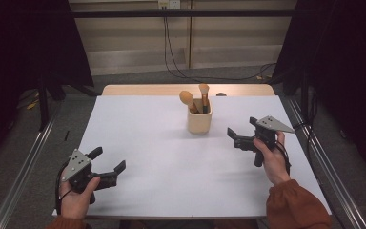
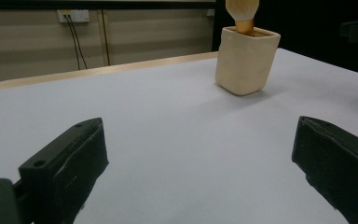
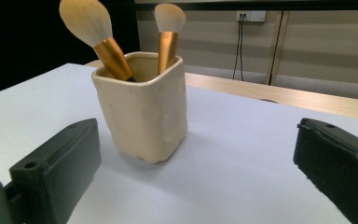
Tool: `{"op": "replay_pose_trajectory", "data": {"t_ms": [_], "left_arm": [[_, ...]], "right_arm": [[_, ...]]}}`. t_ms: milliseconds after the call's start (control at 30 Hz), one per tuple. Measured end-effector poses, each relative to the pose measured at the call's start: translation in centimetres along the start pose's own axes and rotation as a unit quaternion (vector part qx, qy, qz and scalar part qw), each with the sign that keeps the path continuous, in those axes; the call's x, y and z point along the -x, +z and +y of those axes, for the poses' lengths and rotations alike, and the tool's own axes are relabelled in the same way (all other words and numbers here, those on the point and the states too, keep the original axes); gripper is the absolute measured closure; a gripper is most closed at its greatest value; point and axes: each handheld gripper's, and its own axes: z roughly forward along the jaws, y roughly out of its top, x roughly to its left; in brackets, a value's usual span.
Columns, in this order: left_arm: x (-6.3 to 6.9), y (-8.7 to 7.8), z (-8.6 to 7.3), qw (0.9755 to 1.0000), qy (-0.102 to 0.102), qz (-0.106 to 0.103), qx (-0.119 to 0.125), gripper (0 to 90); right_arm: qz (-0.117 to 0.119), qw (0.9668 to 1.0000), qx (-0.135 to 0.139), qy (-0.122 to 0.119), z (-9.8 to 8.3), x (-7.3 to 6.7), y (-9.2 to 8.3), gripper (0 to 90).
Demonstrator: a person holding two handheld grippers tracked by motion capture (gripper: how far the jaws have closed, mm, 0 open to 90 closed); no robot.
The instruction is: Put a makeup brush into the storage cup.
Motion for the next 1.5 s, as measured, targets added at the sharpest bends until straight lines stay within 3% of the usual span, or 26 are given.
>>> {"op": "replay_pose_trajectory", "data": {"t_ms": [67,167,600,767,1500], "left_arm": [[0.0,-0.1,0.0,1.0,0.001,0.0,-0.001,3.2],[0.0,-0.1,0.0,1.0,0.0,0.0,0.0,3.2],[0.0,-0.4,-0.1,1.0,0.0,0.002,0.001,3.1],[0.0,-0.5,-0.1,1.0,0.0,0.004,0.001,3.1],[0.5,-1.0,-0.1,1.0,-0.003,0.003,0.004,3.1]], "right_arm": [[0.008,0.9999,-0.003,0.014,-0.2,0.1,-0.2,0.7],[0.004,1.0,-0.004,0.004,-0.4,0.1,-0.6,0.8],[0.0,0.9999,-0.003,0.013,-1.7,0.7,-3.4,0.7],[-0.002,1.0,-0.009,0.003,-2.4,0.7,-4.3,0.7],[-0.018,0.9998,-0.006,0.008,-4.1,1.1,-8.6,0.7]]}}
